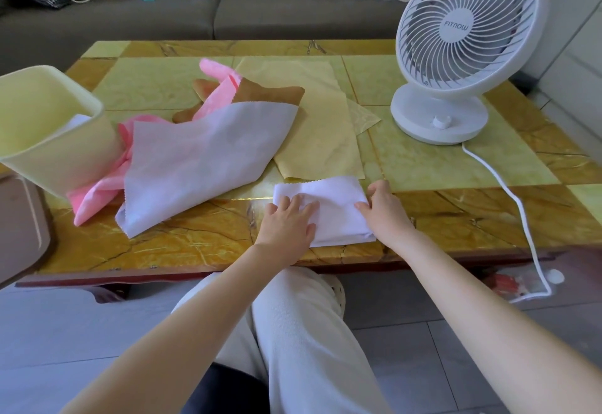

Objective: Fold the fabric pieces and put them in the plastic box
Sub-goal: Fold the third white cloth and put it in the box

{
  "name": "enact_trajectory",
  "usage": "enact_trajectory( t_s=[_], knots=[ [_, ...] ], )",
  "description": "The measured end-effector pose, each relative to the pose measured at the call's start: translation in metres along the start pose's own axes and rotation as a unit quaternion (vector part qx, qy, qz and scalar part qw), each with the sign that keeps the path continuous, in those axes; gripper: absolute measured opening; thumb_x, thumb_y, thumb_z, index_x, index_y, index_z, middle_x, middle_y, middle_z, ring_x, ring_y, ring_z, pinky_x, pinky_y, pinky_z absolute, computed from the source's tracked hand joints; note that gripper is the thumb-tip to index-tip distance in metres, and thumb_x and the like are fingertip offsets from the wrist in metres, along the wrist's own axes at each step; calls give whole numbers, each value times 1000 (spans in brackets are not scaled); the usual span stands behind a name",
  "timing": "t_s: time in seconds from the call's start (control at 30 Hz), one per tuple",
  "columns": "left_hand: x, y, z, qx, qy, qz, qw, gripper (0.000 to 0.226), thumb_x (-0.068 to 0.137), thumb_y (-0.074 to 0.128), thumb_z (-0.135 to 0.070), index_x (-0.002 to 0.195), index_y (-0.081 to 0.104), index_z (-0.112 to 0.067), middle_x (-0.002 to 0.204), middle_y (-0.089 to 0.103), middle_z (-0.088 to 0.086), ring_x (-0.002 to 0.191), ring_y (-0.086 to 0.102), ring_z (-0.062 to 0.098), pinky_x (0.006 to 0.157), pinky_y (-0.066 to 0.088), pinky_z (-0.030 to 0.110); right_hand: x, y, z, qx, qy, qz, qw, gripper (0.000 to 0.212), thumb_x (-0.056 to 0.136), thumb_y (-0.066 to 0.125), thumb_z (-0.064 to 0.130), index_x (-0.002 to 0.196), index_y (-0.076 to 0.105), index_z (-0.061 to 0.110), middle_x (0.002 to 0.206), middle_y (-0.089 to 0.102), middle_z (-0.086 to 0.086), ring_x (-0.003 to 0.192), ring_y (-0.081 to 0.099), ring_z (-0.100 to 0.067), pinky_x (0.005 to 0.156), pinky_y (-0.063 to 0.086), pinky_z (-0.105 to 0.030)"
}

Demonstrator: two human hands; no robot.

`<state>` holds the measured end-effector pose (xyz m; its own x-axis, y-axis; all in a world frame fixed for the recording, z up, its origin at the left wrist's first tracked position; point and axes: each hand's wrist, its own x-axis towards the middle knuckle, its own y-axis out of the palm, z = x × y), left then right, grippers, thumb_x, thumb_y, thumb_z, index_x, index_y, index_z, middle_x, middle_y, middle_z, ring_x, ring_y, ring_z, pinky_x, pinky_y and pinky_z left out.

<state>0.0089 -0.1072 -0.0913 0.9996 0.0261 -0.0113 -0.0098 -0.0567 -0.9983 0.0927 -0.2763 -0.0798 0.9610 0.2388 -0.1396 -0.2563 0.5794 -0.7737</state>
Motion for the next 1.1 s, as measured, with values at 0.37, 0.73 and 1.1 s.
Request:
enact_trajectory(
  t_s=[0.37,0.73,1.1],
  knots=[
    [-8,1,9,-44,-6,18,999,52,94,37,-37,143,27,-22,152,20,6,132,27,25,105,28,35,-7,10,5,-196,-156,134,959,53,104,27,23,151,7,11,160,0,-4,147,-1,-19,117,5,-28],
    [-32,7,50,-45,-44,17,998,59,91,39,-48,141,24,-22,145,29,0,129,29,23,100,28,35,-22,-1,26,-50,81,97,991,84,88,64,30,144,13,-8,147,21,-20,135,28,-30,104,36,-33],
    [-48,-7,76,-20,-53,27,998,41,99,31,-20,139,32,-17,141,32,4,129,31,23,101,32,32,-30,-22,78,211,117,140,960,28,87,65,15,111,56,3,97,61,-7,76,55,-15,56,42,-19]
  ],
)
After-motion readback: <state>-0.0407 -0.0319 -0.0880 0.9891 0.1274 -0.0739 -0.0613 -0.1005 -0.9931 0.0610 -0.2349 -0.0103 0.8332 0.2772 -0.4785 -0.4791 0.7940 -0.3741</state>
